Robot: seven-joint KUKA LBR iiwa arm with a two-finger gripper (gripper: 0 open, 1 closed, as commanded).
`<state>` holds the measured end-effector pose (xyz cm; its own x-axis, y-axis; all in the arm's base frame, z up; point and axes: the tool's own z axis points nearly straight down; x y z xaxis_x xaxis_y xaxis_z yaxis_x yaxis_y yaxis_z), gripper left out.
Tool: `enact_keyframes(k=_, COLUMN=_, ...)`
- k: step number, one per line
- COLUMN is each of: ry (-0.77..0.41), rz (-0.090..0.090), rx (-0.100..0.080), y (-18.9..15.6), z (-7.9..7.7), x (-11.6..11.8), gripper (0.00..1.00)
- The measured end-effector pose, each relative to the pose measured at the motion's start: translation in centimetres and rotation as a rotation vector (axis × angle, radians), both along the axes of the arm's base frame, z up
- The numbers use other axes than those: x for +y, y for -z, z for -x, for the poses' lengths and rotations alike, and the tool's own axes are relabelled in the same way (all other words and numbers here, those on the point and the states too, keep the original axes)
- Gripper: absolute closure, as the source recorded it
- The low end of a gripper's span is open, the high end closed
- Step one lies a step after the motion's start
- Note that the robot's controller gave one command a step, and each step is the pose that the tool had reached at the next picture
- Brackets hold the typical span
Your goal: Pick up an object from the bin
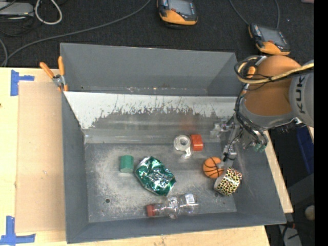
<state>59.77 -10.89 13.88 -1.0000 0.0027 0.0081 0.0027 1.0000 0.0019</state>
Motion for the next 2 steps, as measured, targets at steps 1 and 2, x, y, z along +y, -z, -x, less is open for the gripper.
enact_keyframes(k=1, ry=-0.003, rz=0.001, rx=-0.007, y=-0.5, z=-0.2, x=0.0, gripper=0.00)
enact_keyframes(k=2, ry=0.156, rz=0.000, rx=-0.002, y=-1.0, z=2.9, x=-2.0, gripper=0.00)
